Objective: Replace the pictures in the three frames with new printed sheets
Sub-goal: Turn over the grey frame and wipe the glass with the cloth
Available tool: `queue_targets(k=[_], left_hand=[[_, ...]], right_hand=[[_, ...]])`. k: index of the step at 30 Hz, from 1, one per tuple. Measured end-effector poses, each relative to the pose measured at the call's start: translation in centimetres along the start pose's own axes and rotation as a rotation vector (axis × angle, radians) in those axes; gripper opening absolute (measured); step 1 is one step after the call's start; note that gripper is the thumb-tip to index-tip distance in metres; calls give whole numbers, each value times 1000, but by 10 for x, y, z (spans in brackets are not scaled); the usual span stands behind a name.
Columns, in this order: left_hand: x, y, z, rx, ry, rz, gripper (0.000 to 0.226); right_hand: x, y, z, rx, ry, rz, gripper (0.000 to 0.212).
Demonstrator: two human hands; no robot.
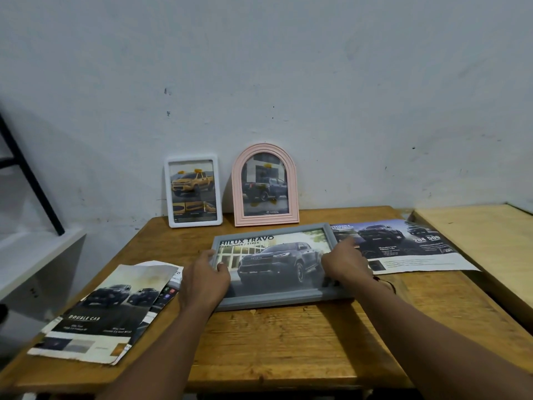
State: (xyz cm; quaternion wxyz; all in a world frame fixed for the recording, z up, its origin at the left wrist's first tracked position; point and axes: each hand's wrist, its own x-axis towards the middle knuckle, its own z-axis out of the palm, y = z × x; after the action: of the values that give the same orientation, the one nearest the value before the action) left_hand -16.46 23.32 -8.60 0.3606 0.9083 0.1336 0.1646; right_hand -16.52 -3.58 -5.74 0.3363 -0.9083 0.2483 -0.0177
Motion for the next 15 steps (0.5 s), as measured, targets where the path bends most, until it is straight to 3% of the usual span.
queue_targets(k=[4, 6, 10, 12, 15], left_hand=[[11, 4, -6, -196, -24, -25, 46], [21, 6, -13, -381, -60, -41, 53], [38, 25, -31, -577, -145, 48, 61], [45, 42, -40, -501, -176, 183, 64], [52, 70, -44, -386, -202, 341, 65]], right_hand=[[4, -3, -8, 210, 77, -133, 39], [6, -7, -20, 297, 137, -243, 32], [9, -5, -66, 395, 180, -529, 43], [11, 1, -98, 362, 136, -626, 48], [16, 18, -144, 374, -27, -616, 48]])
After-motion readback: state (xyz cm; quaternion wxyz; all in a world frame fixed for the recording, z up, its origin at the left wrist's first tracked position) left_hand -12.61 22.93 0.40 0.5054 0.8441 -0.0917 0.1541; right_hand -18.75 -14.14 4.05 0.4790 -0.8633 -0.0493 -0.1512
